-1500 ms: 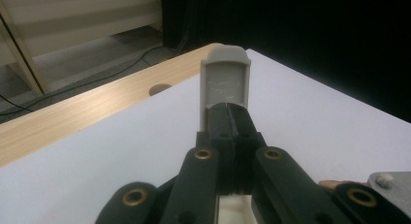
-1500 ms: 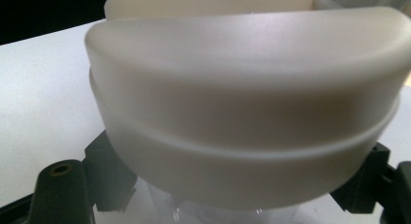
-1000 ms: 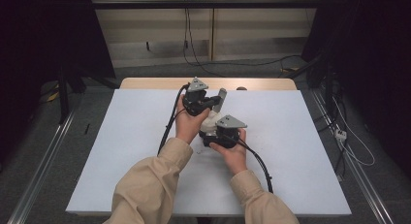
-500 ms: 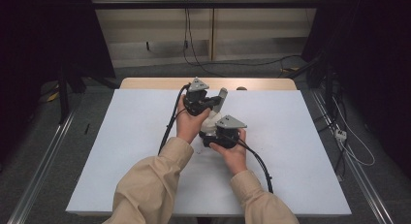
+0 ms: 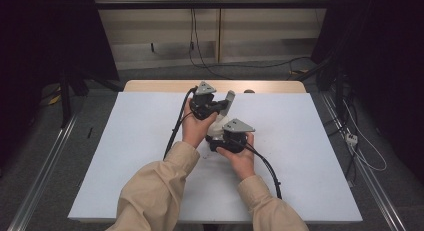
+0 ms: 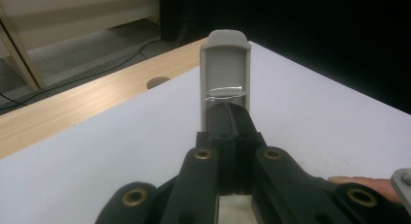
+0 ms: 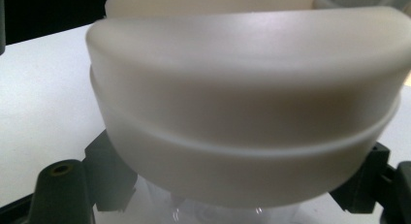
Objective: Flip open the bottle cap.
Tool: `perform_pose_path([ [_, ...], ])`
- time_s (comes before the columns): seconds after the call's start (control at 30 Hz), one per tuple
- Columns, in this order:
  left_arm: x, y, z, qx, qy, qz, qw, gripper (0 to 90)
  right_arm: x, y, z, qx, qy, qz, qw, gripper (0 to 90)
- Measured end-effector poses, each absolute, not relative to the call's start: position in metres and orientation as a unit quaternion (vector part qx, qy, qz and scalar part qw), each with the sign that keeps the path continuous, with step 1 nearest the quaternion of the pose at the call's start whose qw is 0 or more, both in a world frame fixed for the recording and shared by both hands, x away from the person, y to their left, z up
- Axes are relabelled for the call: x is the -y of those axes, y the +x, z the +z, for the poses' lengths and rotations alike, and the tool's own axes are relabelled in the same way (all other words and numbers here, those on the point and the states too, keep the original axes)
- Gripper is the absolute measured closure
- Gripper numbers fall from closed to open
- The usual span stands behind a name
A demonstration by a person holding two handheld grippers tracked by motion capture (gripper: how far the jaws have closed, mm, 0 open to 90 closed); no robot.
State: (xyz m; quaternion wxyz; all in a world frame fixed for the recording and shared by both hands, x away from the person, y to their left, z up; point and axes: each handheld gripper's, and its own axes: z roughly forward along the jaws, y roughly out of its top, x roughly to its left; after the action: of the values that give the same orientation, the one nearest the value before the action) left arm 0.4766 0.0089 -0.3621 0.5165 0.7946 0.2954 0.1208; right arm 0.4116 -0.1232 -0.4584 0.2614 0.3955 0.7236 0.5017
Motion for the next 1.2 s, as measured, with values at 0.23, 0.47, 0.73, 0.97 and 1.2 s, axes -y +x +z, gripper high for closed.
perform_pose_path([
  [0.23, -0.009, 0.476, -0.362, -0.293, 0.796, 0.124, 0.516, 90.0, 0.123, 0.411, -0.458, -0.724, 0.396, 0.501, 0.262, 19.7],
  [0.47, -0.009, 0.474, -0.360, -0.293, 0.794, 0.120, 0.519, 90.0, 0.123, 0.411, -0.458, -0.725, 0.394, 0.499, 0.264, 19.4],
  [0.73, -0.009, 0.472, -0.359, -0.290, 0.798, 0.115, 0.516, 89.1, 0.123, 0.410, -0.458, -0.719, 0.409, 0.500, 0.256, 18.0],
  [0.97, -0.009, 0.468, -0.357, -0.288, 0.800, 0.115, 0.514, 87.0, 0.125, 0.408, -0.458, -0.720, 0.419, 0.492, 0.255, 12.3],
  [1.2, -0.009, 0.464, -0.356, -0.289, 0.800, 0.115, 0.513, 83.7, 0.128, 0.404, -0.458, -0.718, 0.425, 0.490, 0.254, 9.5],
])
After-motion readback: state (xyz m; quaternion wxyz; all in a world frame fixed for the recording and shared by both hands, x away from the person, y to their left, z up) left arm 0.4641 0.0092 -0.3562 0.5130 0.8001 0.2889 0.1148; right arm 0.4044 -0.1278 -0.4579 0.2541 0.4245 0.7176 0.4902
